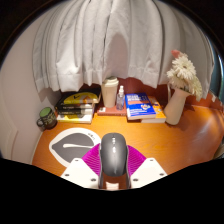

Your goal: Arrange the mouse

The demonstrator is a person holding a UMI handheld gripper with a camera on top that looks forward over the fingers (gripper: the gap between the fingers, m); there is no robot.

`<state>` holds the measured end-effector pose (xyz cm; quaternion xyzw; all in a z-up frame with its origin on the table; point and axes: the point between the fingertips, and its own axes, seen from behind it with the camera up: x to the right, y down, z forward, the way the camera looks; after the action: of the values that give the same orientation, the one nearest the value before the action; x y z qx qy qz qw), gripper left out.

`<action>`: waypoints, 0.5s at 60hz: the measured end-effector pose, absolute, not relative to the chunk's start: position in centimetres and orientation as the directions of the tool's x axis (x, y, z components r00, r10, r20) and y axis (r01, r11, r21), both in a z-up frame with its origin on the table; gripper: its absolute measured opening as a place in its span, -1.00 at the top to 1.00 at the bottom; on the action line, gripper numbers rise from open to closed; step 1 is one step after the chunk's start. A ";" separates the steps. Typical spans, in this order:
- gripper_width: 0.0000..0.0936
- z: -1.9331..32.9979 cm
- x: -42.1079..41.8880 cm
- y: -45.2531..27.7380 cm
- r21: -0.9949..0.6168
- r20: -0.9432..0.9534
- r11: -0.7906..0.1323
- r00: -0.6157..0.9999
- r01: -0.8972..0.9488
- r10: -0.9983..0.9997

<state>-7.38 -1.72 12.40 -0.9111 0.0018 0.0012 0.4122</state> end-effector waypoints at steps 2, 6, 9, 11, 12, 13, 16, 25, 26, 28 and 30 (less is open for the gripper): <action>0.33 15.1 -7.0 -0.6 -0.775 0.007 -0.632 1.000 -0.001 -0.010; 0.32 20.3 -6.9 1.9 -0.821 0.018 -0.571 1.000 0.004 -0.018; 0.32 23.2 -7.6 3.5 -0.851 0.017 -0.526 1.000 0.004 -0.020; 0.32 24.8 -8.2 4.5 -0.857 0.013 -0.515 1.000 0.004 -0.015; 0.32 25.4 -8.7 5.0 -0.862 0.012 -0.508 1.000 0.005 -0.011; 0.32 25.9 -9.2 5.5 -0.865 0.010 -0.502 1.000 0.006 -0.005; 0.32 26.5 -10.7 7.0 -0.870 0.005 -0.492 1.000 0.009 0.008; 0.33 21.4 -16.5 9.9 -0.834 -0.022 -0.552 0.999 0.005 0.042; 0.33 20.3 -17.1 10.0 -0.827 -0.023 -0.561 0.999 0.003 0.040; 0.33 18.1 -18.1 10.2 -0.808 -0.021 -0.589 0.999 0.006 0.040; 0.33 15.7 -19.2 10.2 -0.784 -0.023 -0.621 0.999 0.008 0.043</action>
<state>-19.17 10.17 15.71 -0.9001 -0.0142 0.0197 0.4349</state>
